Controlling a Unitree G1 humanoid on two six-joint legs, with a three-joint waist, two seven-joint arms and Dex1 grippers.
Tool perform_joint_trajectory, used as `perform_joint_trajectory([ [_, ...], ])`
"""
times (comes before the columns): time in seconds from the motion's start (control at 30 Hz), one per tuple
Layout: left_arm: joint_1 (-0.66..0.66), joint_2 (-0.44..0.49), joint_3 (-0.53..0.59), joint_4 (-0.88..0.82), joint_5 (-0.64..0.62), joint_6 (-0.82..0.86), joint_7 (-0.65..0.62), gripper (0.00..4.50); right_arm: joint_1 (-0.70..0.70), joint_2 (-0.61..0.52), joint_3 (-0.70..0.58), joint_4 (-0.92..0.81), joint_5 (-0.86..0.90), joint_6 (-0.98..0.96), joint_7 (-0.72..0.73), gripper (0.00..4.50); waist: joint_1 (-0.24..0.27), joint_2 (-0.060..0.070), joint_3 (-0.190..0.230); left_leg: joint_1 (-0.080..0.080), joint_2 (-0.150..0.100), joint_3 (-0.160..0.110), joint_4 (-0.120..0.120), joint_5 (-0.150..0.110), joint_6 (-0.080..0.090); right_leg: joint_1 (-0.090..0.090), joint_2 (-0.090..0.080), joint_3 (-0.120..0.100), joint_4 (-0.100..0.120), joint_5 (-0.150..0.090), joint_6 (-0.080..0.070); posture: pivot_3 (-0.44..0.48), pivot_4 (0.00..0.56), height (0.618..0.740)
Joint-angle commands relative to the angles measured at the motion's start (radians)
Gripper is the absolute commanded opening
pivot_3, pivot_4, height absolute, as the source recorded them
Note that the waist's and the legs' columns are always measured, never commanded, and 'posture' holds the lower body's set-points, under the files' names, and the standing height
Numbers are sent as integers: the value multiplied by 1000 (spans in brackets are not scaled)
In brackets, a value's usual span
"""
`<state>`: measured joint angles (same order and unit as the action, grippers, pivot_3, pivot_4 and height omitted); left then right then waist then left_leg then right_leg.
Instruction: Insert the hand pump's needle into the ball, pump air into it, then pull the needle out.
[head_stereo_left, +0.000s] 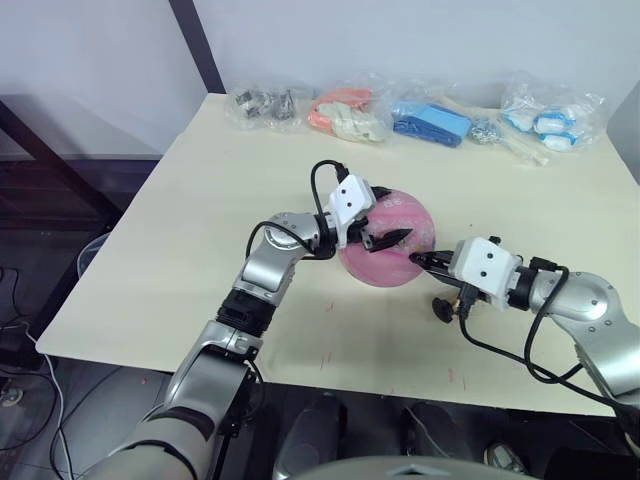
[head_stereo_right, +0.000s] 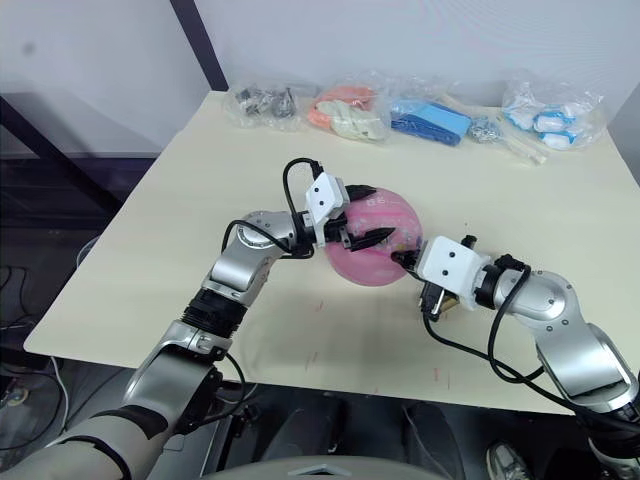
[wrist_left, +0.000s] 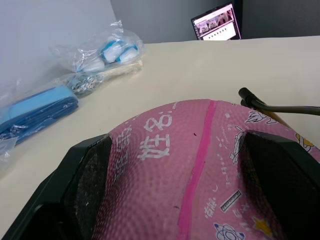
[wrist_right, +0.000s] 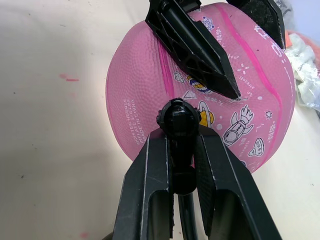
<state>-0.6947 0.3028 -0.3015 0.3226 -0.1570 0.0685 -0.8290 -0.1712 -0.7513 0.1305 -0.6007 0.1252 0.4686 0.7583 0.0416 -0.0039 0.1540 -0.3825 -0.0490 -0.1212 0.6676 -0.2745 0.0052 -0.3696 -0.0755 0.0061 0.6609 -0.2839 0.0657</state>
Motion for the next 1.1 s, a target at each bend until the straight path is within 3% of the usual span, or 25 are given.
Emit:
perform_joint_trajectory([
  [0.03, 106, 70, -66, 259, 163, 85, 60, 4500, -22, -23, -165, -204, 75, -76, 19, 61, 1, 0, 0, 0, 0, 0, 0, 0, 0, 0, 0, 0, 0, 0, 0, 0, 150, 740],
  [1.1, 145, 106, -173, 297, 226, 21, 111, 4500, -37, -105, -260, -208, 184, -66, 86, 61, -2, 0, 0, 0, -9, -6, 1, 0, 3, 6, -11, -6, -1, -4, 7, 0, 150, 740],
])
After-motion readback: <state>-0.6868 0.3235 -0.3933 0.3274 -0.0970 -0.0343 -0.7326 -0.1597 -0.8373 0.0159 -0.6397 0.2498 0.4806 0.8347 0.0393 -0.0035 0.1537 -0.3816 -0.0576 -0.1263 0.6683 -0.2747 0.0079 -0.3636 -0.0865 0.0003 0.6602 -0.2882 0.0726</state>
